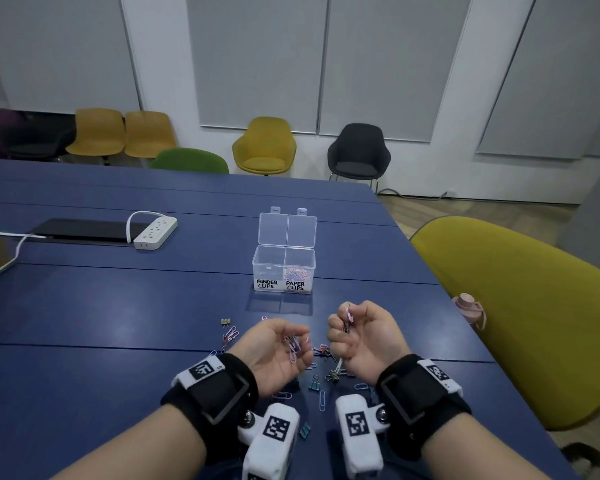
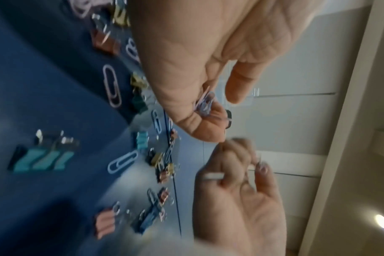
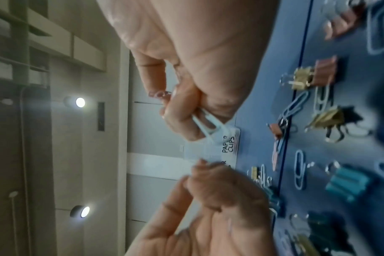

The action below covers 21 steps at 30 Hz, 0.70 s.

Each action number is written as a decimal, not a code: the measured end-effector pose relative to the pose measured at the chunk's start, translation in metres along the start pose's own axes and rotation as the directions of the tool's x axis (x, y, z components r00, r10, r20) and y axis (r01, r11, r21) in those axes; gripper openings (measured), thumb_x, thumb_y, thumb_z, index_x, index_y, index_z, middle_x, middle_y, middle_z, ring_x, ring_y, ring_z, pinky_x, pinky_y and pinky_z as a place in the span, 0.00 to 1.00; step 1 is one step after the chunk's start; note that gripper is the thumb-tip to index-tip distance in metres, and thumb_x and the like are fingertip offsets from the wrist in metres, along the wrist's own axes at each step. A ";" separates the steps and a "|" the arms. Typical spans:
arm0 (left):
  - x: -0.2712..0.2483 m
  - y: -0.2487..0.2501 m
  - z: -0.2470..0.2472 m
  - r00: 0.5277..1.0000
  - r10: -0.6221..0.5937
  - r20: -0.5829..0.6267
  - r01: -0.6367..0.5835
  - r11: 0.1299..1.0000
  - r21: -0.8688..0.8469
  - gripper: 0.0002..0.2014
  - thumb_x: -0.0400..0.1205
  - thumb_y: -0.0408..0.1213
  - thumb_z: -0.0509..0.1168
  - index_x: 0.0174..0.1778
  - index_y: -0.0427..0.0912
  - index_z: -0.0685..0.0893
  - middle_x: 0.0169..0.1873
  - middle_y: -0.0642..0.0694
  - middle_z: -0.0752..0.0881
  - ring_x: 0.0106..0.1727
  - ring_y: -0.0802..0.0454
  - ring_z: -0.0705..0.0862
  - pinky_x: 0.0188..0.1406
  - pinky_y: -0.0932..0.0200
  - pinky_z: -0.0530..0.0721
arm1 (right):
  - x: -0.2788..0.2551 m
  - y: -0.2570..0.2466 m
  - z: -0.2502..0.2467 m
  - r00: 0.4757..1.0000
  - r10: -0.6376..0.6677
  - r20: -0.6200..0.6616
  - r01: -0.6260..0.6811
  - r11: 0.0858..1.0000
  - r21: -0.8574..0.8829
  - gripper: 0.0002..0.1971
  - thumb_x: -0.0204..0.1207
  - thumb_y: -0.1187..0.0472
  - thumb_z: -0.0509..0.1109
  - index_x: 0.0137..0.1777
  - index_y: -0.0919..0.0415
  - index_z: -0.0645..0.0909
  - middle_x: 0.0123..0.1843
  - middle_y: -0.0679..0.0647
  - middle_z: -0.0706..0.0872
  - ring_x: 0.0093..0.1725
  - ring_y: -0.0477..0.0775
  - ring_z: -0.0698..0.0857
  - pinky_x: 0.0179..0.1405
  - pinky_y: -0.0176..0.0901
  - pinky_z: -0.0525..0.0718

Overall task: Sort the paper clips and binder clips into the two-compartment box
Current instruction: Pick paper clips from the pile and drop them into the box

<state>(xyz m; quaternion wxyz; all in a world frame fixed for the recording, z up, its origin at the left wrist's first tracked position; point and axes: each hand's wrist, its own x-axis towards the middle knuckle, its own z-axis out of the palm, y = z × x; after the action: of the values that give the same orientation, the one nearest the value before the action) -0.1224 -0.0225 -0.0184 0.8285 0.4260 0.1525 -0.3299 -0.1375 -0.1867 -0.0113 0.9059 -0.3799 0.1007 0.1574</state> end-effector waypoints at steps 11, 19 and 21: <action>-0.004 -0.013 0.006 0.984 -0.171 0.055 0.129 0.887 0.443 0.18 0.83 0.50 0.57 0.31 0.43 0.77 0.22 0.52 0.60 0.19 0.57 0.56 0.15 0.65 0.56 | 0.015 0.008 0.020 0.992 -0.125 -0.035 0.129 0.977 0.168 0.08 0.68 0.62 0.59 0.28 0.60 0.66 0.24 0.52 0.69 0.15 0.46 0.61 0.16 0.32 0.51; -0.012 -0.015 0.012 0.984 0.130 0.124 -0.180 0.717 0.674 0.12 0.83 0.34 0.62 0.33 0.44 0.74 0.18 0.54 0.64 0.17 0.60 0.59 0.16 0.68 0.56 | 0.020 0.012 0.013 0.966 -0.082 -0.245 0.138 0.965 0.223 0.16 0.83 0.61 0.56 0.32 0.61 0.67 0.26 0.55 0.72 0.18 0.48 0.64 0.15 0.36 0.66; -0.011 -0.013 0.016 0.967 0.205 0.149 -0.246 0.614 0.750 0.13 0.82 0.34 0.64 0.32 0.45 0.73 0.17 0.55 0.68 0.15 0.61 0.62 0.15 0.67 0.59 | 0.018 0.014 0.014 0.948 -0.084 -0.308 0.157 0.963 0.220 0.17 0.84 0.59 0.56 0.32 0.63 0.69 0.30 0.57 0.73 0.25 0.52 0.69 0.26 0.43 0.75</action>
<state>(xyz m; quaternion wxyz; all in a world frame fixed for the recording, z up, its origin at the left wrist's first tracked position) -0.1394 -0.0363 -0.0114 0.6096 0.7426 -0.0758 -0.2668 -0.1248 -0.1637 -0.0166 0.9281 -0.2913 0.2301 0.0293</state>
